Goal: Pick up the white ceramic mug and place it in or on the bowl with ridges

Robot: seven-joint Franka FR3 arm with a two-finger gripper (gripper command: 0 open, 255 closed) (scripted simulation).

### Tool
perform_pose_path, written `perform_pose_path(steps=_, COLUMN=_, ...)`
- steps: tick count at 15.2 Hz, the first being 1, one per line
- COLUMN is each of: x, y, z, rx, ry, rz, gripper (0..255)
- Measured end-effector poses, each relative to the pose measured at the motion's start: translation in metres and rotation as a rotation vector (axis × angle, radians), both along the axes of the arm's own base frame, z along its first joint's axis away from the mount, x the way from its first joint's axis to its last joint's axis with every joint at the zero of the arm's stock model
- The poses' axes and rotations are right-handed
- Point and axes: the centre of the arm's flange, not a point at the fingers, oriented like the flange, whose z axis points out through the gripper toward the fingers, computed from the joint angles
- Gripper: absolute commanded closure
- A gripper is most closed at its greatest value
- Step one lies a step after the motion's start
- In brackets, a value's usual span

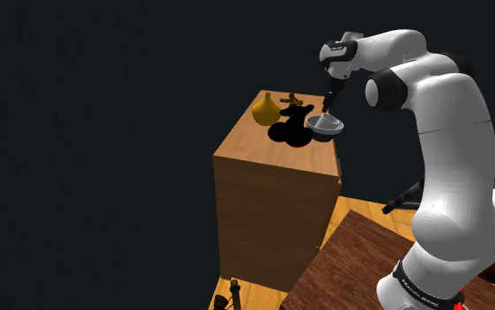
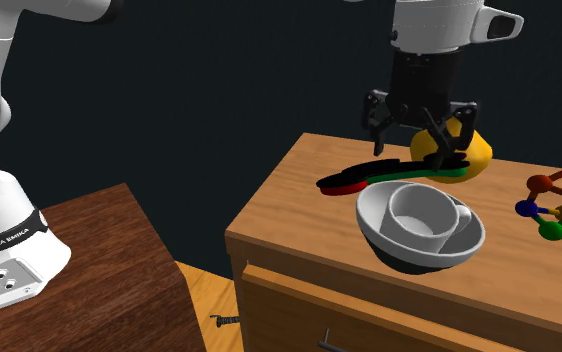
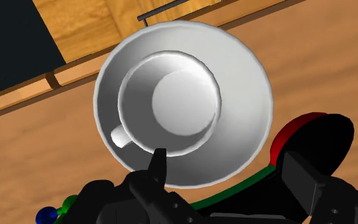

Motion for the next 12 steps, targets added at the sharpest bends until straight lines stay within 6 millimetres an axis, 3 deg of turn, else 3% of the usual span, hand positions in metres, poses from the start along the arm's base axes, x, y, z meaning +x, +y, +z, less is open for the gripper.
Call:
perform_pose_path(steps=3, x=-0.001, y=0.000, z=0.006, rx=0.000, ry=0.000, rz=0.000, gripper=0)
perform_pose_path(steps=7, x=-0.005, y=0.001, z=0.045, rx=-0.001, ry=-0.001, rz=0.000, gripper=0)
perform_pose_path(steps=12, x=-0.006, y=0.001, z=0.049, rx=0.000, ry=0.000, rz=0.000, gripper=0)
